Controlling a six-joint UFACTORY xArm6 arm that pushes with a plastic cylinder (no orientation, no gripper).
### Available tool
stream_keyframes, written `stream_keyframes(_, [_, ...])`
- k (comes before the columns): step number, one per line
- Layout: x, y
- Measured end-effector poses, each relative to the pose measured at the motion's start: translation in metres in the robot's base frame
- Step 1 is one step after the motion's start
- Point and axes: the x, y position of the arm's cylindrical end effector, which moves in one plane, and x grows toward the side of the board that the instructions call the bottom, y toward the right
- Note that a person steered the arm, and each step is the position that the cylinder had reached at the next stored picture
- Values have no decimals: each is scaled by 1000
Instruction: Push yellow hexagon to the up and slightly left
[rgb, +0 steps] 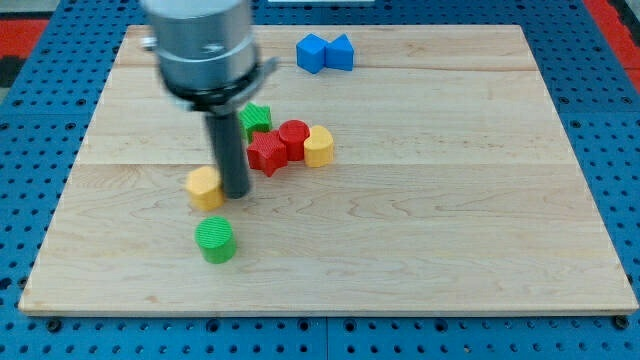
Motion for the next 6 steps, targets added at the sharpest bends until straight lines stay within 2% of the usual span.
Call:
stream_keyframes(1, [12, 7])
stream_keyframes(2, [47, 7])
stream_keyframes(4, [39, -43])
stream_keyframes(5, [-15, -47])
stream_keyframes(6, [-8, -14])
